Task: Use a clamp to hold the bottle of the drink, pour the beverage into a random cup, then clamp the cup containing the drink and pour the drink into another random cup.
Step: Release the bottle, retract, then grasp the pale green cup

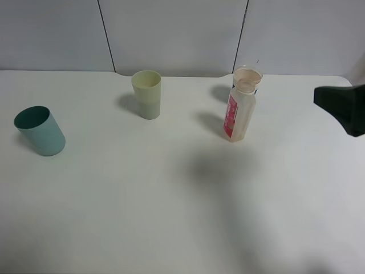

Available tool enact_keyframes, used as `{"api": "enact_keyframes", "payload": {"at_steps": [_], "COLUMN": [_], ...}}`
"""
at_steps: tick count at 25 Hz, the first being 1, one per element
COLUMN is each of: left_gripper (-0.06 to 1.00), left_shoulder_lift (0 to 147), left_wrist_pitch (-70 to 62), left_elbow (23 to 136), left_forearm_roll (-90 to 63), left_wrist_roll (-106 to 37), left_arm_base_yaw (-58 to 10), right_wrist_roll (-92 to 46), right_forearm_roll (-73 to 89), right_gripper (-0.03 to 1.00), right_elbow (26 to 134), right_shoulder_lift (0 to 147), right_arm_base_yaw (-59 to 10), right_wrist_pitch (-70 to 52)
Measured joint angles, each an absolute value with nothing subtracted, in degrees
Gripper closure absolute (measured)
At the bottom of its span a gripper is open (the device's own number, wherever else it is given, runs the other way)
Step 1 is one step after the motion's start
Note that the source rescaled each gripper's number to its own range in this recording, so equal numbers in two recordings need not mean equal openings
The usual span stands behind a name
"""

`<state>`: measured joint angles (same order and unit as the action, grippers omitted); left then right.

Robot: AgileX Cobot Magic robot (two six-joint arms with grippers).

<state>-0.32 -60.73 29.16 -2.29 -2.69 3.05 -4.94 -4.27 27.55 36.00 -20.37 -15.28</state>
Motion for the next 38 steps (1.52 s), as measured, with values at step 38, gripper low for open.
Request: {"api": "enact_keyframes", "payload": {"at_steps": [38], "left_gripper": [-0.06], "left_shoulder_lift": [-0.3], "left_wrist_pitch": [-60.7], "left_elbow": [29.2], "left_forearm_roll": [-2.3], "left_wrist_roll": [-2.7], "left_arm_base_yaw": [3.1], "right_wrist_roll": [-1.8], "right_forearm_roll": [-1.9], "right_gripper": [0.06], "right_elbow": [33.3], "right_shoulder_lift": [6.7], "right_arm_base_yaw": [-20.4], "right_wrist_pitch": [-68.9]}}
